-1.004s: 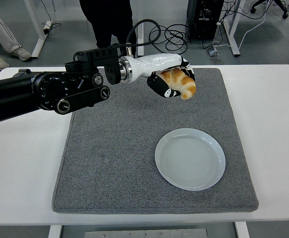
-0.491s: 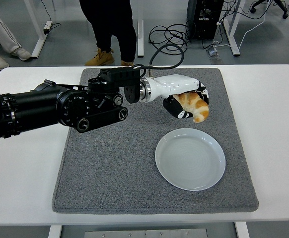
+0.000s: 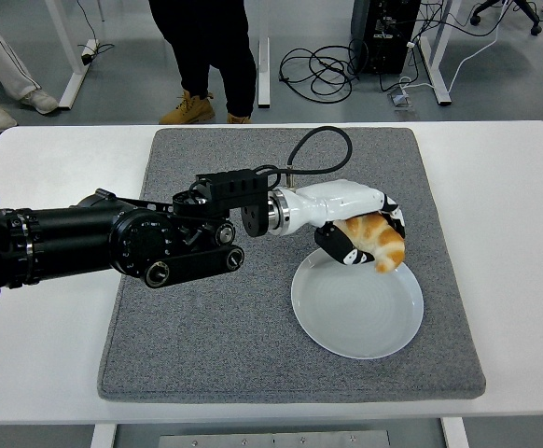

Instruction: Place the bread on the plate

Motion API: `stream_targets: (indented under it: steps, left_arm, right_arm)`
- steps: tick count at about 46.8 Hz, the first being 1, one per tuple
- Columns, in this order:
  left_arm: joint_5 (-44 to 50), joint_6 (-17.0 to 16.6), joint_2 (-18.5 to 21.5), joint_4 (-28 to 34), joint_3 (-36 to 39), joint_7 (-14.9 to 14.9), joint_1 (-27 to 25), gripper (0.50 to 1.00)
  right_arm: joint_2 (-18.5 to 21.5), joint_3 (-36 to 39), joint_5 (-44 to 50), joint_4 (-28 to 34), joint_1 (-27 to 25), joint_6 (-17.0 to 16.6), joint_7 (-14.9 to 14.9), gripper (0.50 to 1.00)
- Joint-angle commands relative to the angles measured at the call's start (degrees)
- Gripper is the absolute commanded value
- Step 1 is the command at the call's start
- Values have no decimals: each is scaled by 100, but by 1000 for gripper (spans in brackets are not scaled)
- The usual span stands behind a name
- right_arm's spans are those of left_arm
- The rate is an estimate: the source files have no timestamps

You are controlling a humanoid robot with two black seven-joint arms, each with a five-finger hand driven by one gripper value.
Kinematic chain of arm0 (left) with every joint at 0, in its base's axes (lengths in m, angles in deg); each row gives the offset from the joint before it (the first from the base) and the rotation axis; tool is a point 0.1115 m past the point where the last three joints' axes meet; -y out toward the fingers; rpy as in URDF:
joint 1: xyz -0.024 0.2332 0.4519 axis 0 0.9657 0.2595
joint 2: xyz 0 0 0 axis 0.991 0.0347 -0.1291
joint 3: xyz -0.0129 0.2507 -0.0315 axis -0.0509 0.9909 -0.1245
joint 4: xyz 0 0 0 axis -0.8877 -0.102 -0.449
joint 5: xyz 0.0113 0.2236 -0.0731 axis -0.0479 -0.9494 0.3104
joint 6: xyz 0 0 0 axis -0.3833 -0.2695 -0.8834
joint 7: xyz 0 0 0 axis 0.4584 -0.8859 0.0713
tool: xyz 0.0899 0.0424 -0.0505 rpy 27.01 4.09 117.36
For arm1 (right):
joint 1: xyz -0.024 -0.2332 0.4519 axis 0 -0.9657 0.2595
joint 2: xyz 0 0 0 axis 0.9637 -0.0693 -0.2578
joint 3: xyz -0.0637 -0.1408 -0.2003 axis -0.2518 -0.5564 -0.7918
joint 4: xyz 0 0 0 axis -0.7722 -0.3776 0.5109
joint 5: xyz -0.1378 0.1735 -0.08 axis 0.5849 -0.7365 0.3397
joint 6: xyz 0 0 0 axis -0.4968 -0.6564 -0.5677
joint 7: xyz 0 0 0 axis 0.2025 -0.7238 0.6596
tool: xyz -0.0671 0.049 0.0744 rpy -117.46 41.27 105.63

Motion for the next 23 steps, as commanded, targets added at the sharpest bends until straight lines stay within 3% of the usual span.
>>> stream_targets:
  steps: [1, 23]
  left_arm:
    - [0, 1, 0, 86, -6, -2, 103, 500]
    - [-79, 1, 0, 103, 11, -11, 499, 500]
  right_arm:
    - [0, 3, 0, 0, 1, 2, 1, 1000]
    - [0, -6, 0, 0, 1, 2, 1, 1000]
